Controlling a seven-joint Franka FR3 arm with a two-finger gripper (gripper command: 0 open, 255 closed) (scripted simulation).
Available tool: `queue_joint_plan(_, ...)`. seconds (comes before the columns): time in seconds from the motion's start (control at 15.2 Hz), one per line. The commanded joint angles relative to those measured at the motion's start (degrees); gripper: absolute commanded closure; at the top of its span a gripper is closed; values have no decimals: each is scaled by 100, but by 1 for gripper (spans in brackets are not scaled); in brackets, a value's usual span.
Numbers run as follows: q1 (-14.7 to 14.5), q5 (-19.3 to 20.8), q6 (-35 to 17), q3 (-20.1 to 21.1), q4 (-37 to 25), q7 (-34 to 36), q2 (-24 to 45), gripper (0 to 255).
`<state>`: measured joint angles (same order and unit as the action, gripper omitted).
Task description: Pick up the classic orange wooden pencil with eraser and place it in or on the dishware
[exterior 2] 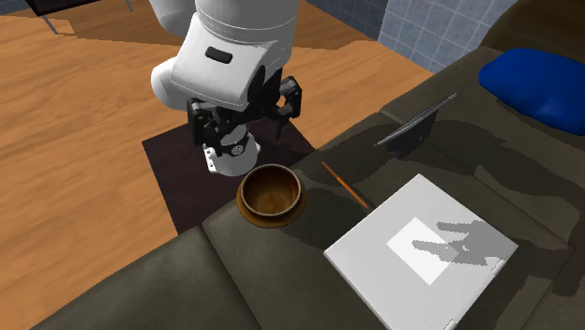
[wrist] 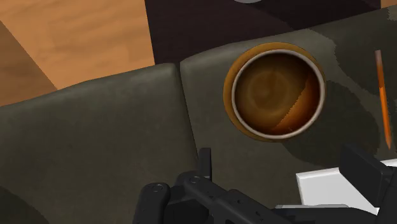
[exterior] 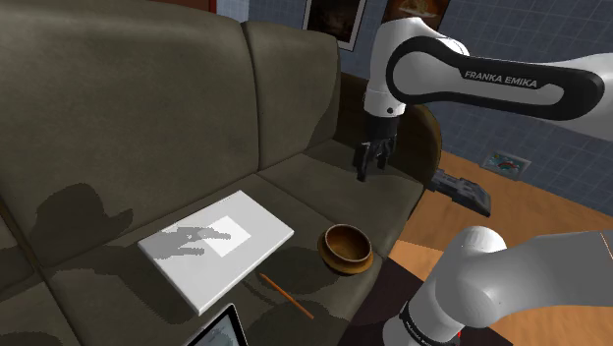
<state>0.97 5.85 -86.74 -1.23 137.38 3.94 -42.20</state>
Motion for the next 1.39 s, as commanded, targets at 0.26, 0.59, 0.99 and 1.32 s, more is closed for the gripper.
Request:
queue_joint_plan(0.26, -225, -218, -534, 418, 599, 388, -123, 0)
queue_joint_plan(0.59, -544, -506, -1262, 979, 1209, 889, -71, 0)
queue_joint_plan(0.99, -925, -821, -2246, 1718, 1706, 1535, 354, 0)
queue_joint_plan(1.32, -1146, -956, -3149, 2398, 1893, 2145, 1042, 0)
